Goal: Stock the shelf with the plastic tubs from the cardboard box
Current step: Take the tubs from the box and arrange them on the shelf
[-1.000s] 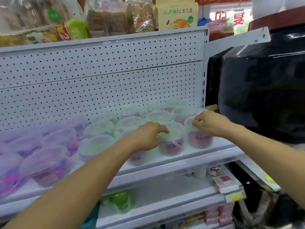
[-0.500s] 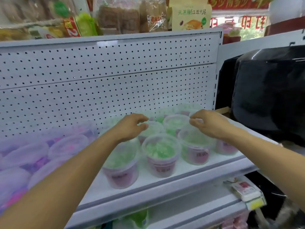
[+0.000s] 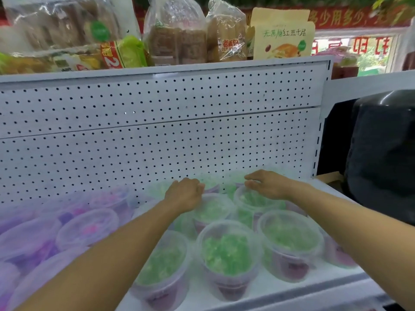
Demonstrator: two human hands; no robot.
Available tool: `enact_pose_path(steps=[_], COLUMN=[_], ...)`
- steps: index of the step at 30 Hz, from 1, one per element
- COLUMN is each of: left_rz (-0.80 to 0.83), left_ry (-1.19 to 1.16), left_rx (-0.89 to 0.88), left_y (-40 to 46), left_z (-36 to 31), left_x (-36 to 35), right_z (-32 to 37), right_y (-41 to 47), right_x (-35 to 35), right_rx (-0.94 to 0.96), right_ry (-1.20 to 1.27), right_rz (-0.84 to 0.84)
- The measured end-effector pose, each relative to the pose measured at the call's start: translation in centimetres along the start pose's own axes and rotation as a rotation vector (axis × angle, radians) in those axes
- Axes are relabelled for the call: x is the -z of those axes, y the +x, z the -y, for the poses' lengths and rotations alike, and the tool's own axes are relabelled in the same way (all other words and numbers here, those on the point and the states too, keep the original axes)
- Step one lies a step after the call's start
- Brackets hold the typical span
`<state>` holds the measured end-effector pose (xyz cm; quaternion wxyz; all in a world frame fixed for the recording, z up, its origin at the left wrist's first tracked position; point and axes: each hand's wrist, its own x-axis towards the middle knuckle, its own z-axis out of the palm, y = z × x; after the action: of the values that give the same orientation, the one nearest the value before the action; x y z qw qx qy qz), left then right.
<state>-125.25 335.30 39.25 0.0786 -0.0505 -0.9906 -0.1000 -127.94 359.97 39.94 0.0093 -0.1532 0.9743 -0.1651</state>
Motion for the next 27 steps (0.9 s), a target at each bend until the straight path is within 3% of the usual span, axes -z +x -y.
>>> enact_pose_path(steps=[10, 13, 16, 21, 27], left_rz=[-0.03, 0.024, -0.072, 0.063, 0.134], left_ry=[0.015, -0.17, -0.355, -0.027, -0.129], left_rx=[0.008, 0.019, 0.043, -0.127, -0.116], left_y=[1.6, 1.0, -0.8, -5.8, -6.2], left_z=[0.0, 1.0, 1.5, 2.3, 1.3], left_x=[-0.8, 0.4, 2.0, 2.0, 2.5], right_z=[-0.1, -0.2, 0.1, 0.1, 0.9], right_y=[0.9, 0.7, -1.0, -4.6, -6.0], right_x=[-0.7, -0.5, 0.0, 1.2, 0.9], right_rx=[0.047, 0.054, 0.065, 0.077, 0.016], right_ry=[0.068, 0.072, 0.111, 0.072, 0.038], right_rz=[-0.003, 0.053, -0.001, 0.058, 0.059])
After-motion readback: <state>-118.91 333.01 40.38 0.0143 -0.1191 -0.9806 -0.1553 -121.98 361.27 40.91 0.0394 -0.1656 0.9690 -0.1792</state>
